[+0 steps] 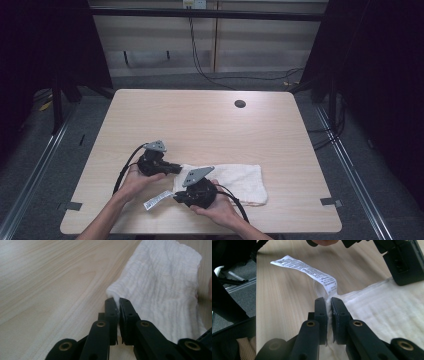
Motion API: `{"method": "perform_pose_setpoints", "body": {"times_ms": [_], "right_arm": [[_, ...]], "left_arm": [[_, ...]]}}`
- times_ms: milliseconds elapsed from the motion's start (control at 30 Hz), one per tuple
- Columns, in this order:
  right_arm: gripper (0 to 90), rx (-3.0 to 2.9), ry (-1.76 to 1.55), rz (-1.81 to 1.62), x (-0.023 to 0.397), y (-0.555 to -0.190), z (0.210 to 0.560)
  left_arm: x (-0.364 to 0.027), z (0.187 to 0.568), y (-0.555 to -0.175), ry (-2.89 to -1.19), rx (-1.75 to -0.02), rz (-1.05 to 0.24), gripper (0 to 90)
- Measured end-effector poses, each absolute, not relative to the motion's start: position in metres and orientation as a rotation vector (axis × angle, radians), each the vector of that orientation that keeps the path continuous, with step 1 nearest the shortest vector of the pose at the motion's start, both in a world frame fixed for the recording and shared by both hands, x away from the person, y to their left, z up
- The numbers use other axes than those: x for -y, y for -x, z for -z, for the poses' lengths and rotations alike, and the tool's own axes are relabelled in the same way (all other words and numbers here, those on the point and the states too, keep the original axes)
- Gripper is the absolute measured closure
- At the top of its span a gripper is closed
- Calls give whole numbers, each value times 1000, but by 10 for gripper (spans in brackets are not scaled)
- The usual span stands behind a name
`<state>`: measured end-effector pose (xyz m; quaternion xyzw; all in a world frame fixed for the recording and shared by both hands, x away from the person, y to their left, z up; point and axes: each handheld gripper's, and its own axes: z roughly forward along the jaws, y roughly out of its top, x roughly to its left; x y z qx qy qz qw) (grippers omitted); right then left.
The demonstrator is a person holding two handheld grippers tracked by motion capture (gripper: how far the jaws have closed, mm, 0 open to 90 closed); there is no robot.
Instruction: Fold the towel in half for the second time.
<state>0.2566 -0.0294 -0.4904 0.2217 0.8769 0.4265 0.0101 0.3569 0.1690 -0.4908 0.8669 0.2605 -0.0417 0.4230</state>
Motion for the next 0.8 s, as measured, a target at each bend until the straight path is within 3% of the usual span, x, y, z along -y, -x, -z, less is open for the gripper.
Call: {"method": "perform_pose_setpoints", "body": {"times_ms": [800], "right_arm": [[837, -2667, -698, -1426, 30, -260, 462]], "left_arm": [[-180, 470, -360, -2116, -692, 92, 859]]}}
